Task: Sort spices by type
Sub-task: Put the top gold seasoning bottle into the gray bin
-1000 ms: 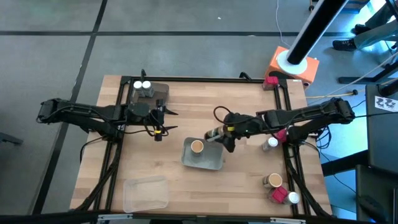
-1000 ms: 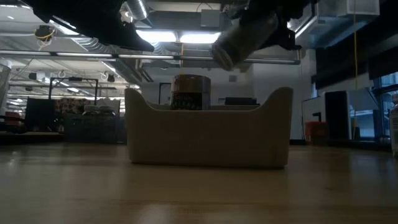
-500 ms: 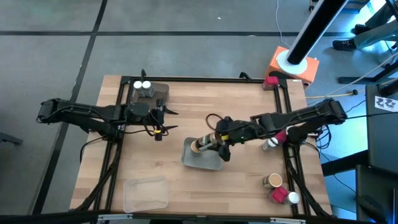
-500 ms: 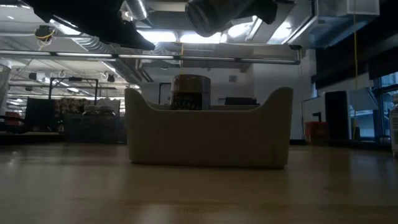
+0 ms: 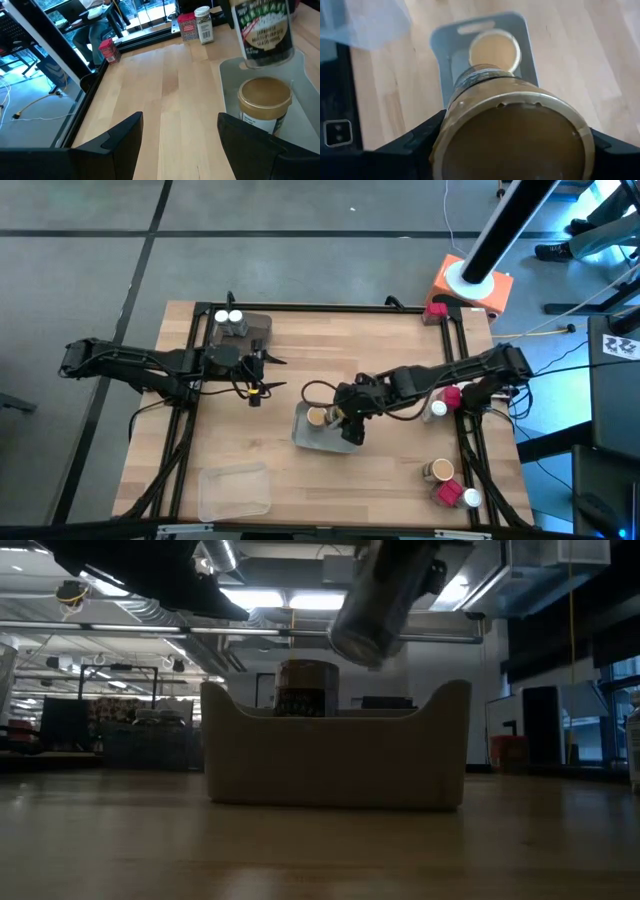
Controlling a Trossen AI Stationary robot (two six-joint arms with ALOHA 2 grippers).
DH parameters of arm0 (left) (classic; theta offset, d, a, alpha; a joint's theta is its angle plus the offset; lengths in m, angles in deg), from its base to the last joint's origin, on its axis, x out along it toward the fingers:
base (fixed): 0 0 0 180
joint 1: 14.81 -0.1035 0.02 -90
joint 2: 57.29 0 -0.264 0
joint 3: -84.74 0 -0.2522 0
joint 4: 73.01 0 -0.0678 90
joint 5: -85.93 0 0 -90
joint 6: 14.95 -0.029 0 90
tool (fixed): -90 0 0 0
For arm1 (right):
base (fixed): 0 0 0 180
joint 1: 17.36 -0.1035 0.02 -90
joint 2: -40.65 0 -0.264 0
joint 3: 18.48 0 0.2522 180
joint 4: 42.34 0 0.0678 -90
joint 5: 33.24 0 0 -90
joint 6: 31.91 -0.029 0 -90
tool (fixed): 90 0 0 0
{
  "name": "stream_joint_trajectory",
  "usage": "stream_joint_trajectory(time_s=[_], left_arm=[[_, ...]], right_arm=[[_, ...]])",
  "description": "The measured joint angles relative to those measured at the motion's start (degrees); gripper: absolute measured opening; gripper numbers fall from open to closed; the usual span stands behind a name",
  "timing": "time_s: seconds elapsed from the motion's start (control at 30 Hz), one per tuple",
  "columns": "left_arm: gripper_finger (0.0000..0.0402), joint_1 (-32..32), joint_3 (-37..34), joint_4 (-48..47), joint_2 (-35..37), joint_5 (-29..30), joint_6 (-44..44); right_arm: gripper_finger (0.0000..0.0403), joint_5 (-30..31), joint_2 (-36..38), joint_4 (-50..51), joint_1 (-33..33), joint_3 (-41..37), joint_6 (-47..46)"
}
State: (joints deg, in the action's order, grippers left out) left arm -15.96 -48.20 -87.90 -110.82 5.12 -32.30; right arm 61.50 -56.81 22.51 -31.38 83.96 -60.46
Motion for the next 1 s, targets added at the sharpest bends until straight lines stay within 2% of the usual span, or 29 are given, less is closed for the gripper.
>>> stream_joint_trajectory(time_s=[0.2,0.6,1.0], left_arm=[[0.0239,0.0,0.0,0.1,0.0,0.0,0.0],[0.0239,0.0,0.0,0.1,0.0,0.0,0.0],[0.0239,0.0,0.0,0.1,0.0,0.0,0.2]], right_arm=[[0.0287,-0.3,-2.2,3.2,0.0,-0.1,-1.2],[0.0287,0.6,-8.1,3.3,0.2,-0.2,-0.6],[0.0287,3.7,-12.3,3.3,0.4,-0.3,0.8]])
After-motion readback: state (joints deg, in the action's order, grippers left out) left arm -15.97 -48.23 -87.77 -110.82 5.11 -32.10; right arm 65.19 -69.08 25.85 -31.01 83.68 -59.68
